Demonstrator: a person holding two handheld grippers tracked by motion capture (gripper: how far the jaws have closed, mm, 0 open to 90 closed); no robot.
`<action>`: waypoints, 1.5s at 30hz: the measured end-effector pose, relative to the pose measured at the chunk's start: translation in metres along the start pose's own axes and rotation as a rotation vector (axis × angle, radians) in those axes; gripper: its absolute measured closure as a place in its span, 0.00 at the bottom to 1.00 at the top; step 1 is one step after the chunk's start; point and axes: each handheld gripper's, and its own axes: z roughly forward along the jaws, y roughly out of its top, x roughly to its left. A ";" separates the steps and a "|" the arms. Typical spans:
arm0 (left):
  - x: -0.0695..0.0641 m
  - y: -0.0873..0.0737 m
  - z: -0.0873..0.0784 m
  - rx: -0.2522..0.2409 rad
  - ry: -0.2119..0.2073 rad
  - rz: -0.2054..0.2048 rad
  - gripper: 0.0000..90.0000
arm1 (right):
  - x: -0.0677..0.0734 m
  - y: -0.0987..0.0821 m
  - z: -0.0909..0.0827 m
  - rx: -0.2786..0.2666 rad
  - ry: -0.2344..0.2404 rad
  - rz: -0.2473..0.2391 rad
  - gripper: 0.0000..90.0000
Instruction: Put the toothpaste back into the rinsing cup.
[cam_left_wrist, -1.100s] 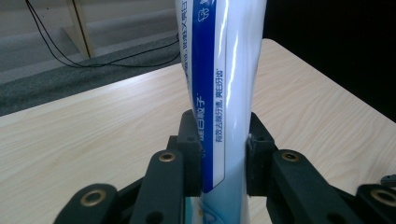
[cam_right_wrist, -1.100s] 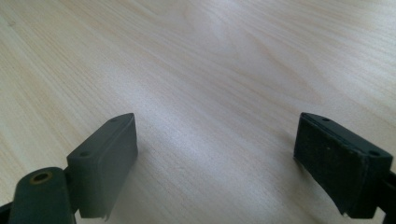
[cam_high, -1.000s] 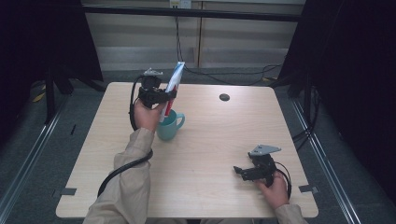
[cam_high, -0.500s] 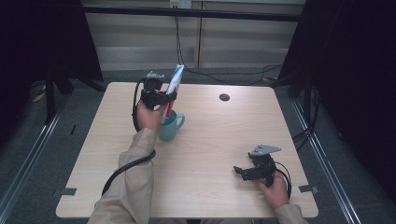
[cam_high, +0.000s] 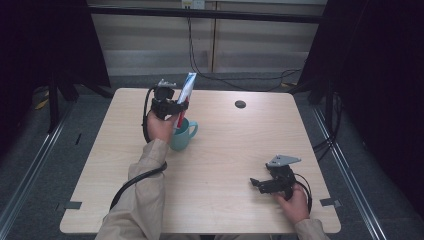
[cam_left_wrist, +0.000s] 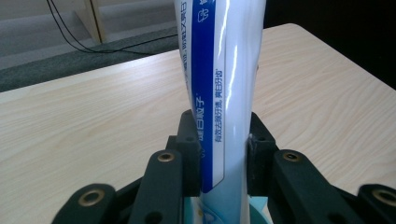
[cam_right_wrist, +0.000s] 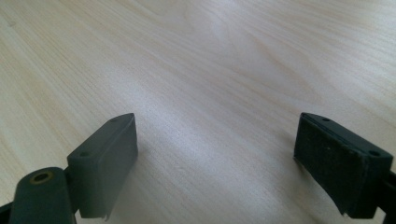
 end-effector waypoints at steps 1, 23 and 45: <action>0.000 -0.002 0.001 0.001 0.001 -0.004 0.81 | 0.000 0.000 0.000 0.000 0.000 0.000 0.14; 0.003 -0.020 0.002 0.031 0.018 -0.005 0.80 | 0.000 0.000 0.000 0.001 -0.002 0.000 0.14; -0.001 -0.017 0.002 0.057 0.028 0.007 0.79 | 0.000 0.000 0.000 -0.001 0.000 -0.005 0.14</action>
